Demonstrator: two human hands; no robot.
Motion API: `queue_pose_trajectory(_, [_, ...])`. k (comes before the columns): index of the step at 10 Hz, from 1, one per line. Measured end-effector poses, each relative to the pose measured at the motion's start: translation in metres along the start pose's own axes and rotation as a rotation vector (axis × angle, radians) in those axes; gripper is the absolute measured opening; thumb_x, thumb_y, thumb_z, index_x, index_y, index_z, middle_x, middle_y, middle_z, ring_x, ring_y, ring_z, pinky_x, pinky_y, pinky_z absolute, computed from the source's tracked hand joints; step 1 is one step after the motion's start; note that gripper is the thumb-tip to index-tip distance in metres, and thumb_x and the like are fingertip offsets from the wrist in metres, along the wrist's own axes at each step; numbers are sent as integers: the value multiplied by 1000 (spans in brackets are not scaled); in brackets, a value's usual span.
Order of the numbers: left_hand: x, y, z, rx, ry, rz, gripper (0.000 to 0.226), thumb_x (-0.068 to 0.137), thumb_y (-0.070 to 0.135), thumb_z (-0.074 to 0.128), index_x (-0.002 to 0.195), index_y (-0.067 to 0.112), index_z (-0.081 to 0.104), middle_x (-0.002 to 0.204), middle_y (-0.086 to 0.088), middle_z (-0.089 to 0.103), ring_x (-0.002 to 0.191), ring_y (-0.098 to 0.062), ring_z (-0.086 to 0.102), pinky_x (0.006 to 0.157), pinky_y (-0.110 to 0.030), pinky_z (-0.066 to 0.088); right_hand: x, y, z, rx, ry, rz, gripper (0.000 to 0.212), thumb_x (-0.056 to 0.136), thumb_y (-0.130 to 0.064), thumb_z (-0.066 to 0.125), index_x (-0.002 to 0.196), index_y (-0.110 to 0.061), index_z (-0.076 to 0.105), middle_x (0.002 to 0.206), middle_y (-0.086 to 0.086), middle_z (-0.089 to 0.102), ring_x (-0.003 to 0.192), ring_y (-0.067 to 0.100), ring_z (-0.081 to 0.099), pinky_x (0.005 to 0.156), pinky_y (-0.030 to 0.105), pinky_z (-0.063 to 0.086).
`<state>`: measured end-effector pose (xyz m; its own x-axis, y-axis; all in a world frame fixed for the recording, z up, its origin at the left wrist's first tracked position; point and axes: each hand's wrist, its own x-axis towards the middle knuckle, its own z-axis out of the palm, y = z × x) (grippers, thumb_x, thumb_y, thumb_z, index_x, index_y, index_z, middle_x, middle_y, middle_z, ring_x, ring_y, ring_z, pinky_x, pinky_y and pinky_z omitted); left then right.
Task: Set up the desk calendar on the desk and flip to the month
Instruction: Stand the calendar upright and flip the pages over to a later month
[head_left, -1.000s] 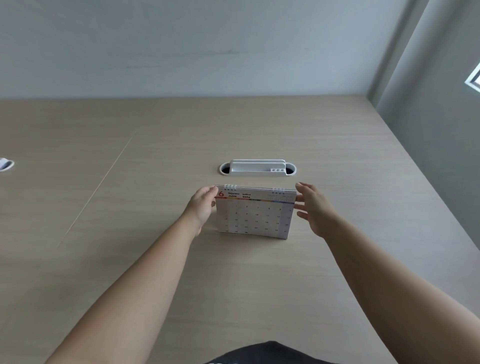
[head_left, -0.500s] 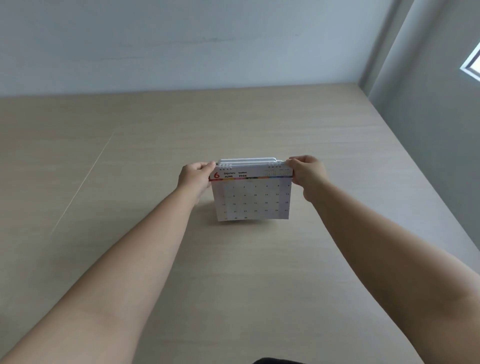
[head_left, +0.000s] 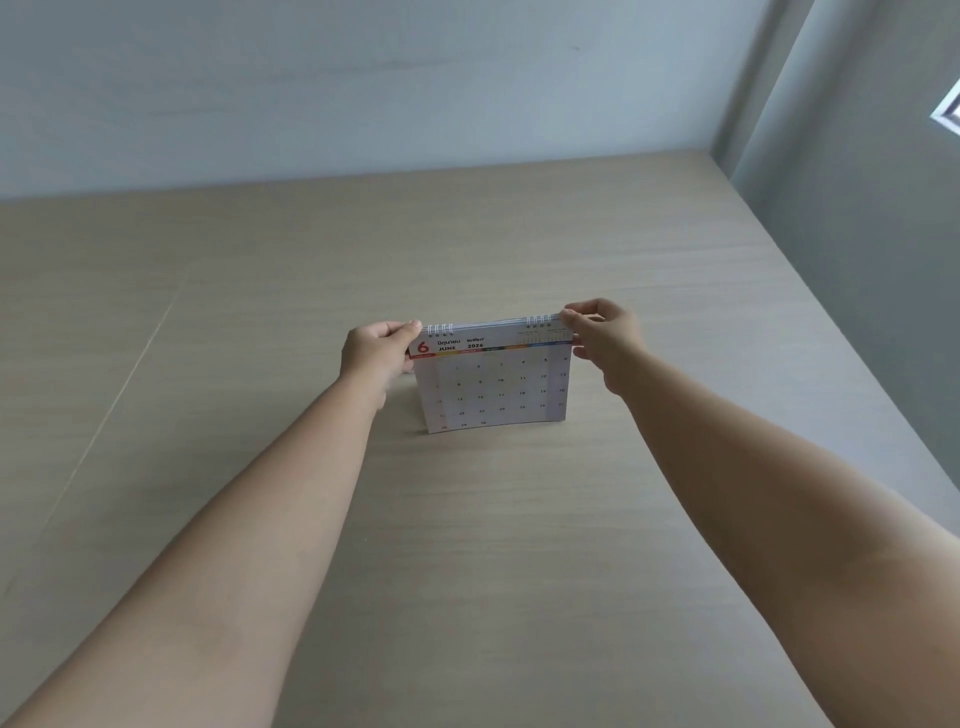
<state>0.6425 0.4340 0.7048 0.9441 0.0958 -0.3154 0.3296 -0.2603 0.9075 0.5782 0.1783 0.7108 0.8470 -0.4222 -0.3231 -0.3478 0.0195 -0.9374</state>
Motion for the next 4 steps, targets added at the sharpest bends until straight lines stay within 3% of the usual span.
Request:
queue_pose_trajectory(1, [-1,1,3,-56,-14,7,13,84,26,72,77,19,64,80,-4,67,66,-12,63,65,-24,56,3,4,-1,29,-12,-3,12,86,-20,67,77,-21,59,88,6,65,74,20,57,65,29,47])
queue_pose_trajectory(2, [-6,1,2,-48,-16,9,14,86,30,69,77,21,62,81,-3,67,65,-14,62,70,-27,57,-1,3,-2,0,-24,4,10,87,-25,65,80,-20,59,91,8,64,77,22,56,65,30,46])
queue_pose_trajectory(3, [-10,-1,1,115,-69,38,26,90,49,53,91,26,65,105,-3,71,87,-22,66,90,-37,50,-8,2,0,-87,-6,12,30,90,-34,60,112,-15,59,95,2,59,77,16,53,69,30,41])
queue_pose_trajectory(4, [-33,-18,-7,181,-145,29,50,96,53,35,136,26,49,137,2,54,123,-25,52,111,-46,37,-29,-7,-6,-25,41,-30,37,94,-35,52,126,-18,51,100,-3,53,89,14,49,74,28,37])
